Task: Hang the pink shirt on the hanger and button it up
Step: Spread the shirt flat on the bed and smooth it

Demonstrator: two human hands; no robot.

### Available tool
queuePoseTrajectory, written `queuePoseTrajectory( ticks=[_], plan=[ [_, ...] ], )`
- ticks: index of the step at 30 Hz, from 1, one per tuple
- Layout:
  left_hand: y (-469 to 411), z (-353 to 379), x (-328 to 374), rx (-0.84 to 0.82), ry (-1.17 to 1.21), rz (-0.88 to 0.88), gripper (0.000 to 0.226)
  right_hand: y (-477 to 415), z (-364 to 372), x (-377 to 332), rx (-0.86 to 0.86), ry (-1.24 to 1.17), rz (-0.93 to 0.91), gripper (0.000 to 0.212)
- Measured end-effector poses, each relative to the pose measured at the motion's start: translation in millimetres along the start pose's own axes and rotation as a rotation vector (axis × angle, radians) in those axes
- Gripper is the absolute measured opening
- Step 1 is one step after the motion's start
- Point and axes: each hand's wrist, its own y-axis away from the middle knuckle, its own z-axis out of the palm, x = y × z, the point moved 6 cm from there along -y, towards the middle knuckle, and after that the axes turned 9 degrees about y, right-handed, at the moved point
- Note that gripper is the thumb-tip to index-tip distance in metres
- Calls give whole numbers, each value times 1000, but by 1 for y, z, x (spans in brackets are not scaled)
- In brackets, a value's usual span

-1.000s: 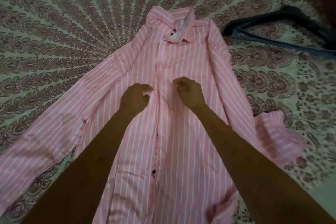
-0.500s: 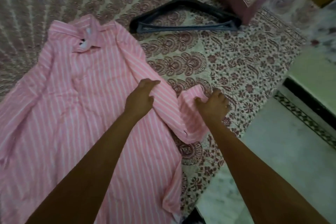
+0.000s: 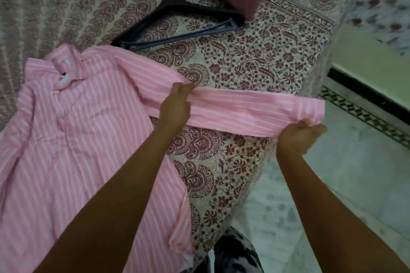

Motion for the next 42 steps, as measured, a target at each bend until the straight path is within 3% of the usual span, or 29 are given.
queuePoseTrajectory(
  ticks=[2, 4, 7, 11, 16, 19, 22, 27, 31, 34, 37, 39, 41, 42],
  plan=[
    [2, 25, 17, -136, -31, 63, 63, -16, -7, 20, 15, 5, 67, 27],
    [6, 44, 11, -249, -124, 13, 61, -24, -6, 36, -6, 29, 99, 33],
    [21, 53, -11, -250, -168, -90, 55, -25, 9, 51, -95, 57, 79, 39],
    [43, 50, -46, -325, -273, -228, 59, -5, 31, 49, -191, 389, -161, 67],
    [55, 45, -59, -453, -219, -256, 62, 50, 60, 22, -383, 513, -650, 61],
    [60, 23, -65, -364, -185, -308, 68, 90, 77, 2, -511, 480, -896, 53],
    [64, -6, -80, -185, -191, -358, 59, 120, 98, -25, -586, 481, -1068, 56],
    [59, -51, -128, 44, -236, -533, 59, 165, 151, -97, -588, 398, -1273, 51],
    [45, -65, -168, 9, -220, -692, 63, 211, 196, -141, -581, 362, -1393, 53],
    [50, -65, -201, -61, -101, -831, 76, 238, 232, -160, -589, 463, -1374, 58],
    [62, -63, -230, -80, -38, -866, 90, 240, 265, -168, -700, 580, -1182, 53],
    [64, -60, -237, -115, -51, -835, 96, 232, 276, -172, -906, 436, -952, 41],
    [63, -58, -241, -154, -67, -822, 98, 224, 280, -179, -1141, 87, -639, 26],
    [62, -57, -243, -164, -72, -820, 99, 215, 279, -185, -1159, -62, -512, 24]
  ],
)
